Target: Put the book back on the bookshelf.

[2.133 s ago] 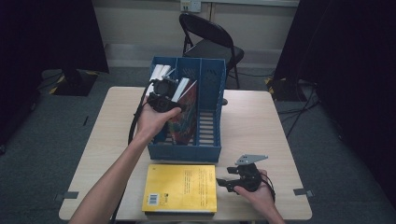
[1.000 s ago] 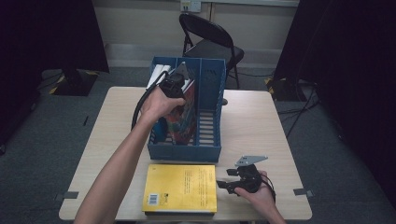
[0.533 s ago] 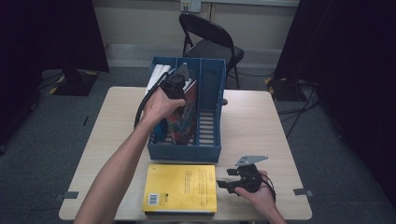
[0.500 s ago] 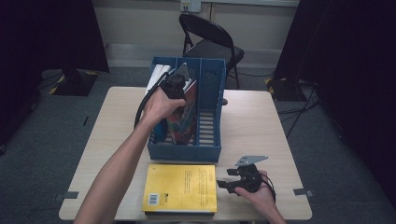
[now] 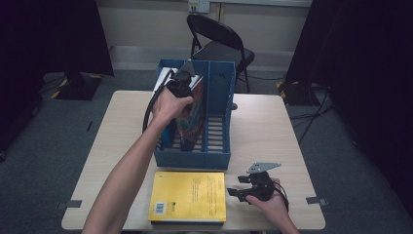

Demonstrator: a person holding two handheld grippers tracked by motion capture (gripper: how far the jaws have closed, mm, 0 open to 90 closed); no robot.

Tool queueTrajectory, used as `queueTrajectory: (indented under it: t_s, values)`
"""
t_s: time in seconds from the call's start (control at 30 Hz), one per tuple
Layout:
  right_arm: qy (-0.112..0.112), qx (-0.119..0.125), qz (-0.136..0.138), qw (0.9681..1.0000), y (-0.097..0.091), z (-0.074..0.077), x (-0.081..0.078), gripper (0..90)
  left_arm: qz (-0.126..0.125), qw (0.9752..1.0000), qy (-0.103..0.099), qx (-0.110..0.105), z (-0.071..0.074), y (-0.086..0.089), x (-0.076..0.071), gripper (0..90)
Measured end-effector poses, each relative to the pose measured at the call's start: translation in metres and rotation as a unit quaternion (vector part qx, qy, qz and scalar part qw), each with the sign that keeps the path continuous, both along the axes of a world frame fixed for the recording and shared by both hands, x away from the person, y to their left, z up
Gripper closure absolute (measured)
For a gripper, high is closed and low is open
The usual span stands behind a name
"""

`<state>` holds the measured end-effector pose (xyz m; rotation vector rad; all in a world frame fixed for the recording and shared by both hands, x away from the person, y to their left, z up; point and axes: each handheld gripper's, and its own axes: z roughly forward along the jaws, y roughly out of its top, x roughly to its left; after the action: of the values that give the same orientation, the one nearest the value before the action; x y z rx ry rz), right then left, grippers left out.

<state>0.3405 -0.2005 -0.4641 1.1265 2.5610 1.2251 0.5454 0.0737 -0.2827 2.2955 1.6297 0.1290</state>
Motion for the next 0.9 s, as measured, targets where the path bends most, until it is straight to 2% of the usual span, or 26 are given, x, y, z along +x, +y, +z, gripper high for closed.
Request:
queueTrajectory:
  t_s: [0.03,0.13,0.37,0.53,0.67,0.77,0.9]
  values:
    - [0.001,-0.001,0.000,1.0000,0.000,0.000,0.001,30.4,0.001,0.9999,-0.008,0.007,-0.001,-0.004,0.002,74.2]
    - [0.003,-0.002,0.001,1.0000,0.000,-0.001,0.001,30.4,0.001,0.9998,-0.011,0.013,-0.001,-0.007,0.006,74.2]
    - [0.009,-0.001,0.004,1.0000,-0.001,-0.003,0.001,30.3,0.018,0.9994,-0.020,0.023,0.000,-0.012,0.017,74.2]
    - [0.011,0.000,0.004,0.9999,-0.001,-0.002,0.000,30.3,0.030,0.9991,-0.024,0.017,-0.002,-0.011,0.024,74.2]
    - [0.012,-0.002,0.006,0.9999,-0.001,-0.004,0.000,30.3,0.040,0.9987,-0.029,0.015,-0.004,-0.011,0.024,74.2]
    - [0.014,-0.004,0.009,0.9999,0.000,-0.004,0.001,30.3,0.035,0.9988,-0.030,0.013,-0.004,-0.011,0.024,74.1]
    - [0.013,-0.004,0.012,0.9998,0.002,-0.004,0.000,30.3,0.035,0.9983,-0.043,0.017,-0.003,-0.010,0.021,73.5]
